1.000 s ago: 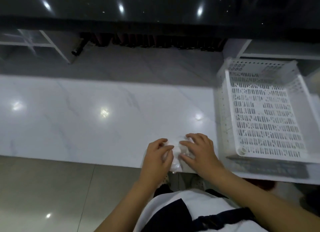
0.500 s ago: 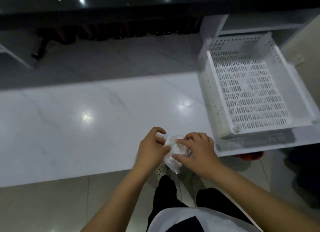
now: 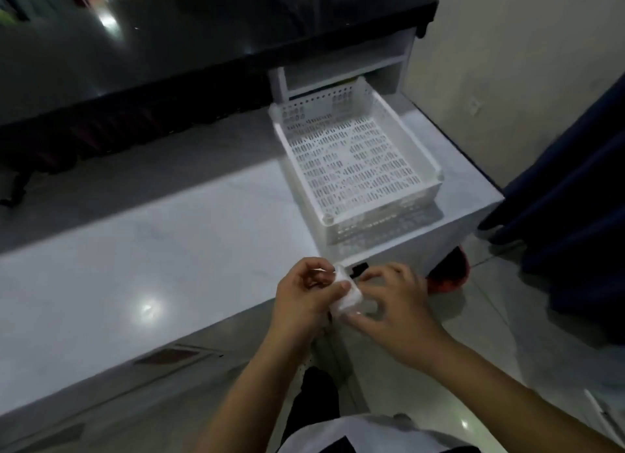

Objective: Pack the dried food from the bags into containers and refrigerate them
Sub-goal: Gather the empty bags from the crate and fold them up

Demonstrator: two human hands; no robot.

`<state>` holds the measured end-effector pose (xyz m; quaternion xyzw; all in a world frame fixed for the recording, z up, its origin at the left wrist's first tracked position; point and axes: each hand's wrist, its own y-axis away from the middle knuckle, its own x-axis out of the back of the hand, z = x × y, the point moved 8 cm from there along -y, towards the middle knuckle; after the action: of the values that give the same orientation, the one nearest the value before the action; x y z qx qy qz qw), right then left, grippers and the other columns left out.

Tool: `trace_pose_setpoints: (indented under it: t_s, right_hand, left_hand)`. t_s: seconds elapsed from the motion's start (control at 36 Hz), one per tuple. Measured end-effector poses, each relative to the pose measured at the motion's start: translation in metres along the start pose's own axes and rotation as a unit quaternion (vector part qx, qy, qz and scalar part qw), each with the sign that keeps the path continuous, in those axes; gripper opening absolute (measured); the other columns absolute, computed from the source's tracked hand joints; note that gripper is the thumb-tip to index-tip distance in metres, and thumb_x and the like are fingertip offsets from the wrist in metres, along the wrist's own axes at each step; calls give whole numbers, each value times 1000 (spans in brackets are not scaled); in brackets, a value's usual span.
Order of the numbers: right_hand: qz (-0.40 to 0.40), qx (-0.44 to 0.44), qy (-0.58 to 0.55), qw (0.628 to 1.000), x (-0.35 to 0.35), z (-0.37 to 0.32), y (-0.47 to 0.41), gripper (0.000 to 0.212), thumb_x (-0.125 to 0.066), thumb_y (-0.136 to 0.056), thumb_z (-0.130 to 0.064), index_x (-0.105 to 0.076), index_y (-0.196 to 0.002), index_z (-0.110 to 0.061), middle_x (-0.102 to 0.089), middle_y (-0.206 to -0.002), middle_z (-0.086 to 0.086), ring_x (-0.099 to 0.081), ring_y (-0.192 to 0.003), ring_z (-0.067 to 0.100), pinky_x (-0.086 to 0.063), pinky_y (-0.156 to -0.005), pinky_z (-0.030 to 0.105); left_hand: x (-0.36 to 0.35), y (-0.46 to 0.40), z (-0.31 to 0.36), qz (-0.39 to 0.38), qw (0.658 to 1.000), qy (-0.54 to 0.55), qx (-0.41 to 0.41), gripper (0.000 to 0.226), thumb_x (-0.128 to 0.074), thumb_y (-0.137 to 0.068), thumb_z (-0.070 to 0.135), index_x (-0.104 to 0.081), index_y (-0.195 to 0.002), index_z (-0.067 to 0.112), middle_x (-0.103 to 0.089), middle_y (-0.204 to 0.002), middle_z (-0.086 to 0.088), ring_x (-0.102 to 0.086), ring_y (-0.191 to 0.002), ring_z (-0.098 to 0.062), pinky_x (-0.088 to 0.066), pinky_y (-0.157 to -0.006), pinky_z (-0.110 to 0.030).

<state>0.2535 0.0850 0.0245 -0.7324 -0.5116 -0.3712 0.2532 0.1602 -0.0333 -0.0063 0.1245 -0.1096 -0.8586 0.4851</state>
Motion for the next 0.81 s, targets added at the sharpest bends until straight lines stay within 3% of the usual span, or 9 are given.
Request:
trace_pose_setpoints:
  t_s: [0.14, 0.22, 0.31, 0.36, 0.44, 0.53, 0.58, 0.69, 0.81]
  right_hand:
    - [57, -77, -22, 995, 51, 64, 69, 20, -78, -81, -33, -77, -101, -36, -52, -100, -12, -45, -111, 24, -29, -91, 36]
    - [58, -116, -36, 991, 72, 104, 108, 16, -74, -86, -33, -77, -101, -29, -54, -106, -13, -41, -115, 17, -26, -95, 32]
    - [72, -123, -65, 988, 94, 134, 143, 19, -72, -87, -40, -78, -98, -26, -56, -110, -12, -37, -114, 11, -22, -91, 27]
    - [67, -119, -93, 986, 104, 151, 164, 19, -70, -88, -42, -77, -98, -27, -55, -109, -17, -36, -113, 9, -23, -91, 28]
    - [49, -120, -143, 981, 118, 168, 188, 19, -70, -87, -42, -77, -95, -25, -59, -103, -17, -44, -111, 14, -35, -97, 37]
    - [82, -128, -230, 961, 136, 182, 206, 30, -67, -84, -51, -78, -87, -24, -70, -87, -5, -61, -92, 17, -49, -84, 45]
    - [92, -158, -286, 941, 138, 201, 214, 10, -72, -88, -34, -77, -94, -29, -74, -91, -8, -67, -92, 11, -55, -85, 42]
    - [115, -185, -305, 927, 145, 237, 217, 20, -75, -85, -24, -66, -96, -37, -68, -95, -13, -64, -94, 5, -58, -82, 37]
    - [127, -231, -287, 921, 154, 275, 211, 24, -78, -81, -22, -59, -87, -35, -66, -88, -8, -65, -89, 17, -56, -75, 43]
  left_hand:
    - [-86, 36, -6, -106, 993, -38, -35, 32, -81, -74, -8, -73, -92, 17, -68, -78, 8, -68, -78, -8, -55, -68, -22]
    - [-132, 57, -14, -170, 977, -109, -70, 34, -83, -75, 1, -74, -96, 27, -71, -90, 5, -68, -87, -11, -55, -75, -27]
    - [-173, 76, -16, -214, 924, -264, -175, 42, -84, -80, 21, -66, -115, 34, -64, -117, 18, -61, -111, -4, -47, -92, -19]
    - [-203, 90, -19, -278, 888, -308, -198, 49, -82, -82, 30, -60, -126, 34, -60, -125, 24, -55, -121, 0, -40, -97, -12]
    - [-243, 108, -25, -357, 843, -345, -209, 36, -77, -87, 32, -64, -120, 31, -65, -118, 23, -60, -113, 2, -39, -92, -7]
    - [-271, 116, -22, -365, 826, -361, -233, 24, -73, -88, 32, -64, -110, 36, -68, -109, 18, -64, -102, -1, -47, -85, -15]
    - [-288, 119, -19, -368, 811, -375, -258, 27, -71, -91, 26, -59, -112, 39, -66, -105, 18, -64, -99, -5, -51, -84, -26]
    - [-323, 120, -23, -424, 764, -393, -287, 17, -60, -99, 19, -55, -110, 30, -61, -101, 13, -61, -90, -9, -52, -74, -36]
    - [-356, 105, -39, -458, 675, -473, -334, 14, -53, -101, 19, -61, -108, 29, -54, -102, 11, -52, -87, -7, -40, -75, -23]
